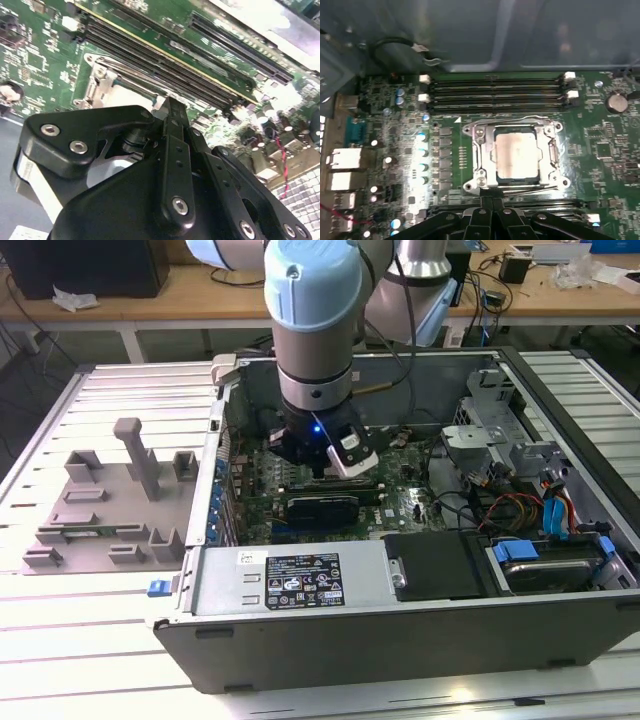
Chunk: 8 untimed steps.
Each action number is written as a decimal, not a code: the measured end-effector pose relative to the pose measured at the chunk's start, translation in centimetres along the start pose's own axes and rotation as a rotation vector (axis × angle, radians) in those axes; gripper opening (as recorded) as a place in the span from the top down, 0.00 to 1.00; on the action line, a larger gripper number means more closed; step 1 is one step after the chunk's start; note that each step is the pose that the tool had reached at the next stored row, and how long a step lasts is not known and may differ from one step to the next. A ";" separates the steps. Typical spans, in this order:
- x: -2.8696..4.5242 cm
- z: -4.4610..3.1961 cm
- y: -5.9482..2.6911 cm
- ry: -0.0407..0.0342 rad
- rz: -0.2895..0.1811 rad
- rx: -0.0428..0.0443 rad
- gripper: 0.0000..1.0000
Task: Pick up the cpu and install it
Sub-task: 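Install the second cpu locking lever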
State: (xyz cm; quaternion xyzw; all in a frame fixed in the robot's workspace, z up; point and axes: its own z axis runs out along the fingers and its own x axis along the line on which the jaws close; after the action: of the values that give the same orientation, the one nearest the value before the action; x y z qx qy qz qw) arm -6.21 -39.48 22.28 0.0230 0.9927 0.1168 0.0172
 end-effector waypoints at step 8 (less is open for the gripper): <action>-0.87 0.41 1.59 -0.0052 0.021 0.0023 0.89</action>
State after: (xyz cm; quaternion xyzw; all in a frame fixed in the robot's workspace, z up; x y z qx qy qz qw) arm -5.26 -37.88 22.28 0.0338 0.9925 0.1157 0.0185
